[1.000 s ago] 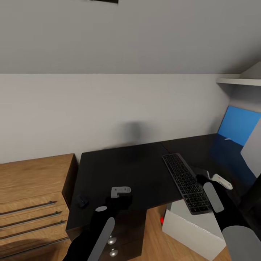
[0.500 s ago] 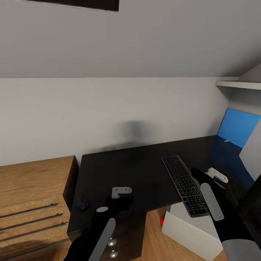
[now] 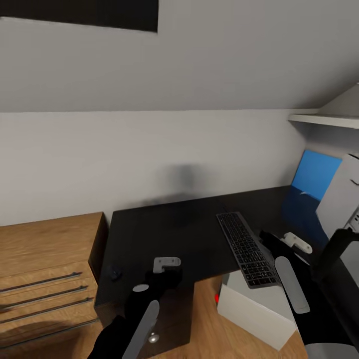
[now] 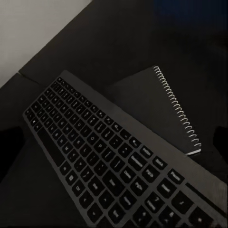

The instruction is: In the bedroom, organize the workspace by keeping the computer under the desk, ensuring the monitor is on the desk, placing the keyboard on the desk next to the monitor, placing the mouse on the desk next to the keyboard, moving the folder from the swivel chair onto the desk next to the mouse, stacking the notebook on top of the folder with the pen on top of the notebook, and positioning the swivel chair next to the desk.

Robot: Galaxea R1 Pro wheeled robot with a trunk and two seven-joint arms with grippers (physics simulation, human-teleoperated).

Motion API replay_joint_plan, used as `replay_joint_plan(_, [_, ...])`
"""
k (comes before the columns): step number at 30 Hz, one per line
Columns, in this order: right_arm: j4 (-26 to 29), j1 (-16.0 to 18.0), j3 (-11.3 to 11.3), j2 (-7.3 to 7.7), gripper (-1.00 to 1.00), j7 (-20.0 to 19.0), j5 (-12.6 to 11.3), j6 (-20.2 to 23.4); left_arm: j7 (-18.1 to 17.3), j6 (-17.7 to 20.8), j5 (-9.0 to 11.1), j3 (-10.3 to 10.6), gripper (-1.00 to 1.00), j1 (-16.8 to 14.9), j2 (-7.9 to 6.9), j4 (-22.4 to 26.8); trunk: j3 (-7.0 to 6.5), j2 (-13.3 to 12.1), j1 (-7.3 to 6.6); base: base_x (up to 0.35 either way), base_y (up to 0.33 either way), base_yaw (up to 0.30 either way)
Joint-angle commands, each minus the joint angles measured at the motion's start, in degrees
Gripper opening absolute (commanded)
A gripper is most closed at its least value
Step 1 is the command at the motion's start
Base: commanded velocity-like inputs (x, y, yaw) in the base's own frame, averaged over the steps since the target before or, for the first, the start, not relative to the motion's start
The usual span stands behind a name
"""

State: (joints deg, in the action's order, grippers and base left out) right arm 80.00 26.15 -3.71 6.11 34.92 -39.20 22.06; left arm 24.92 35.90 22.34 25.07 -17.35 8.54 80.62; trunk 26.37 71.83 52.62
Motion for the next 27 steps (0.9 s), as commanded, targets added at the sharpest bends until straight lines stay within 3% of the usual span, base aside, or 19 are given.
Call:
replay_joint_plan(1, [0.04, 0.02, 0.01, 0.02, 1.0, 0.33, -0.35, 0.21, 0.57, 0.13, 0.6, 0.07, 1.0, -0.05, -0.01, 0.07, -0.12, -0.37, -0.25, -0.282, -0.235, 0.0])
replay_joint_plan(9, [-0.14, 0.04, 0.1, -0.1, 1.0, 0.32, -0.35, 0.18, 0.57, 0.12, 0.7, 0.07, 1.0, -0.05, -0.01, 0.07, -1.56, -3.58, -2.01, -0.297, -0.178, 0.0])
replay_joint_plan(27, [-1.25, -0.03, 3.22, -0.11, 1.0, -0.12, -0.35, 0.11, 0.57, 0.05, 0.86, -0.02, 1.0, -0.05, -0.1, 0.07, -4.79, -10.8, -5.97, -0.341, -0.009, 0.0])
